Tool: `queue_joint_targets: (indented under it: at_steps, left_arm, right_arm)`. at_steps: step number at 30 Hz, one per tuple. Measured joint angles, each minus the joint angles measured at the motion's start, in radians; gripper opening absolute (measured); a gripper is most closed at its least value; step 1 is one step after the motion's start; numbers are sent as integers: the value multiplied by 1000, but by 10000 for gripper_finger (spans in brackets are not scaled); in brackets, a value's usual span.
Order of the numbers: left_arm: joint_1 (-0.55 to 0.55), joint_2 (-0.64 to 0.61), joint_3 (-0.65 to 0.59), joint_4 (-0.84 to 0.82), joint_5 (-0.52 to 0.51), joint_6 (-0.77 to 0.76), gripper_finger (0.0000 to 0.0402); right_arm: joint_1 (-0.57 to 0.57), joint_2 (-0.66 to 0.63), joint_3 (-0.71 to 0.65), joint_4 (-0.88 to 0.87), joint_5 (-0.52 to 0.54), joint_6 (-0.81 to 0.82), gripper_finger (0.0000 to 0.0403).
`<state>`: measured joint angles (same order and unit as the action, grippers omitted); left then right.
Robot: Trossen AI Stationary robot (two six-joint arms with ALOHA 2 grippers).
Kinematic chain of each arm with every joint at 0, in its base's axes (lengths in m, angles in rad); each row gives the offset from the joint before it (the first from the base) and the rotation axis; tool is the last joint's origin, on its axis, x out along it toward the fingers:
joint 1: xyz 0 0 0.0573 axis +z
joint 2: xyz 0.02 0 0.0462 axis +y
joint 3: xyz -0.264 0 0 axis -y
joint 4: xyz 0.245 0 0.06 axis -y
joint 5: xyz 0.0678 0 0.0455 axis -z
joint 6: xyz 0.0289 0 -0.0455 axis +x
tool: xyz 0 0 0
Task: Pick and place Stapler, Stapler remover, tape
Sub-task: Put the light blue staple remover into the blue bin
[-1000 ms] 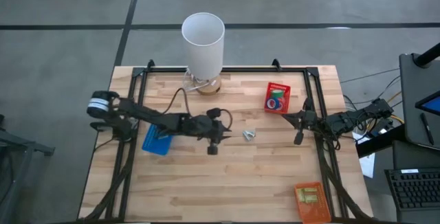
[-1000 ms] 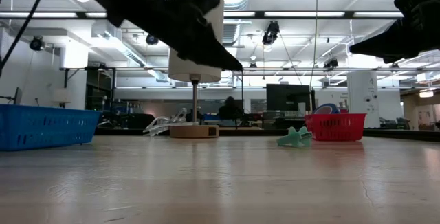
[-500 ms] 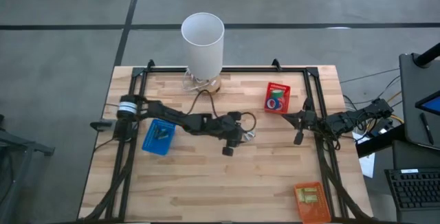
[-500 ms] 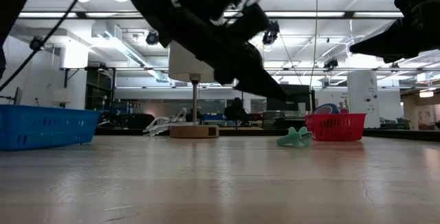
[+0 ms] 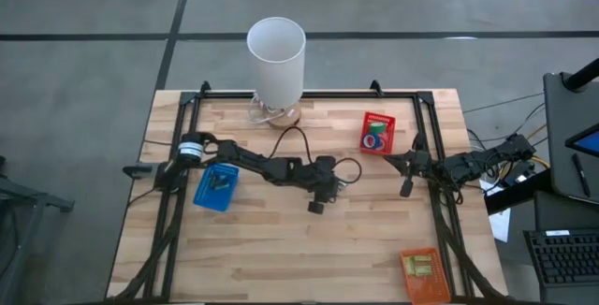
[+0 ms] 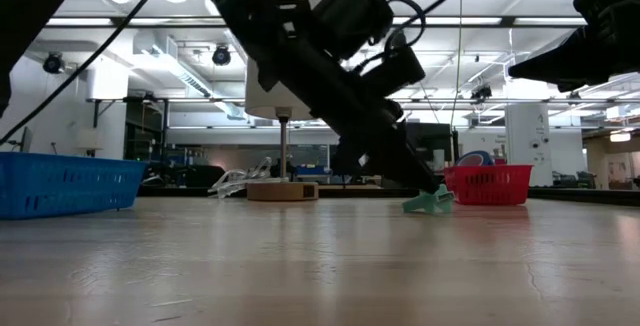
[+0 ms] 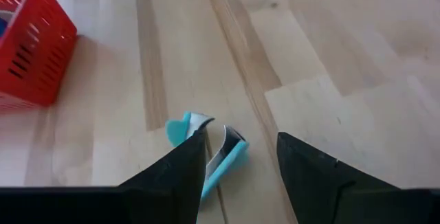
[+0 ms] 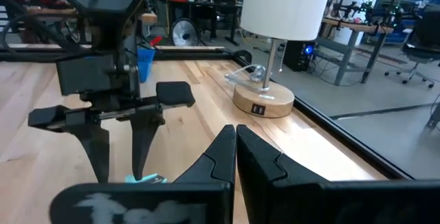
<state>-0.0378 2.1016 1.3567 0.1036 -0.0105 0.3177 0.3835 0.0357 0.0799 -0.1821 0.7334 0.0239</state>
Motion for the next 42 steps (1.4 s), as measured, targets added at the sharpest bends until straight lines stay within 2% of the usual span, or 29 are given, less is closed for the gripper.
queue_joint_targets:
  at_steps: [13, 34, 42]
  left_arm:
    - [1, 1, -18, -9, -1, 23, 169]
    - [1, 1, -18, 13, 3, 23, 40]
    - [2, 13, -18, 26, 64, -3, 5]
  right_arm:
    - [0, 0, 0, 0, 0, 1, 9]
    - [0, 0, 0, 0, 0, 0, 9]
    - [0, 0, 0, 0, 0, 0, 9]
